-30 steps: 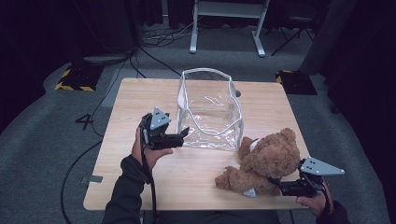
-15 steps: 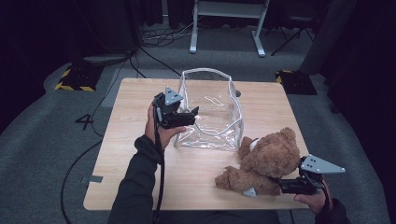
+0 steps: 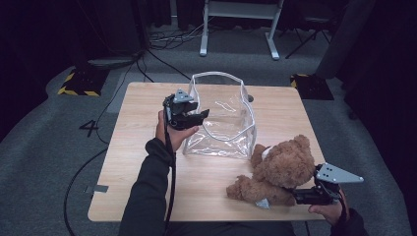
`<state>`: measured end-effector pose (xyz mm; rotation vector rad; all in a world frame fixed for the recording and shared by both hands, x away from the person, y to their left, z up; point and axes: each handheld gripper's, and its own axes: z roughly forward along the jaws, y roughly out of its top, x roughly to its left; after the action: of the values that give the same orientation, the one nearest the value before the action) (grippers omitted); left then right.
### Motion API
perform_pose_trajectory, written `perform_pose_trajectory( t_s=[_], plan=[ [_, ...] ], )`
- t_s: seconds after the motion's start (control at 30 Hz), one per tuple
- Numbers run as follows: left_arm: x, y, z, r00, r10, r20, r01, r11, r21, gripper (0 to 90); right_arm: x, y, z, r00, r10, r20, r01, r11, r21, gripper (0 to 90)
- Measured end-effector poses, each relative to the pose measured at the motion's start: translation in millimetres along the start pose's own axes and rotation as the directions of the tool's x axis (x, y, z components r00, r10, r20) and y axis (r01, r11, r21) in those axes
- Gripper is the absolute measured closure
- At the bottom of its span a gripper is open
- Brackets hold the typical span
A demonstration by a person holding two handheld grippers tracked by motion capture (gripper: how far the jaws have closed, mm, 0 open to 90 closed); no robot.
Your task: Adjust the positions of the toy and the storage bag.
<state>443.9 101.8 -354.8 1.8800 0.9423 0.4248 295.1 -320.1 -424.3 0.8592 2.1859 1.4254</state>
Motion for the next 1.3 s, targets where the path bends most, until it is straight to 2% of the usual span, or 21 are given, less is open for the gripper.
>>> perform_pose_trajectory(
  t_s=[0.03,0.1,0.17,0.3,0.4,0.43,0.47,0.5,0.63,0.73,0.8,0.9,1.07,1.1,1.2,1.3],
  plan=[
    [-0.8,0.5,-0.5,1.0000,0.007,0.000,-0.007,0.9999,0.013,52.2,0.0,0.0,0.0,1.0000,0.000,0.000,0.000,1.000,0.000,12.7],
    [-0.7,0.9,-2.0,0.9995,0.028,0.018,-0.028,0.9991,0.032,61.1,0.0,1.0,1.2,1.0000,-0.001,-0.002,0.001,1.000,-0.003,12.6],
    [-0.8,1.2,-3.1,0.9994,0.035,0.005,-0.035,0.9987,0.035,63.0,0.8,1.5,2.8,1.0000,0.001,-0.004,-0.001,1.000,0.000,12.3],
    [-0.3,0.2,-1.6,0.9992,0.037,0.011,-0.038,0.9990,0.026,69.1,3.2,1.9,7.5,0.9997,-0.013,-0.019,0.013,1.000,0.020,10.7],
    [-3.8,-0.8,1.0,0.9987,0.048,0.020,-0.048,0.9986,0.021,70.9,3.6,1.9,8.7,0.9996,-0.025,-0.012,0.026,0.999,0.020,17.4],
    [-4.7,-1.0,2.1,0.9985,0.046,0.027,-0.047,0.9987,0.020,71.9,4.1,1.8,8.1,0.9990,-0.042,-0.012,0.043,0.999,0.028,26.4],
    [-6.1,-1.1,3.5,0.9985,0.047,0.029,-0.048,0.9987,0.017,71.9,4.1,1.8,8.1,0.9990,-0.042,-0.012,0.043,0.999,0.028,26.4],
    [-8.4,-1.2,5.4,0.9984,0.047,0.033,-0.048,0.9987,0.016,72.2,4.1,2.0,7.4,0.9985,-0.055,-0.008,0.055,0.998,0.036,30.0],
    [-16.7,-1.1,12.3,0.9973,0.036,0.065,-0.036,0.9994,0.001,72.8,1.0,-0.7,0.7,0.9975,-0.069,-0.014,0.070,0.997,0.020,43.2],
    [-25.3,0.5,17.9,0.9961,0.044,0.076,-0.044,0.9990,-0.006,72.9,-0.1,-3.7,-4.7,0.9968,-0.080,-0.004,0.080,0.997,0.002,47.9],
    [-30.9,2.4,22.8,0.9941,0.054,0.094,-0.054,0.9986,-0.005,73.1,-1.5,-6.0,-8.7,0.9971,-0.076,-0.006,0.076,0.997,-0.001,49.7],
    [-43.5,7.0,32.7,0.9908,0.089,0.102,-0.090,0.9959,0.007,73.3,-4.6,-10.0,-17.6,0.9973,-0.073,0.005,0.073,0.997,-0.014,52.0],
    [-57.8,11.0,42.9,0.9847,0.111,0.134,-0.111,0.9938,-0.004,73.5,-12.5,-17.0,-33.5,0.9978,-0.061,0.025,0.061,0.998,-0.018,53.2],
    [-59.7,11.6,43.7,0.9829,0.120,0.140,-0.121,0.9926,0.002,73.5,-13.5,-18.9,-37.7,0.9978,-0.060,0.029,0.061,0.998,-0.021,53.5],
    [-62.2,12.0,41.0,0.9824,0.137,0.127,-0.137,0.9905,-0.003,73.5,-15.3,-22.2,-45.9,0.9968,-0.067,0.044,0.067,0.998,-0.018,54.4],
    [-56.4,8.1,29.7,0.9839,0.135,0.116,-0.135,0.9908,-0.010,73.4,-17.3,-24.6,-51.7,0.9969,-0.060,0.052,0.061,0.998,-0.020,55.1]
  ],
)
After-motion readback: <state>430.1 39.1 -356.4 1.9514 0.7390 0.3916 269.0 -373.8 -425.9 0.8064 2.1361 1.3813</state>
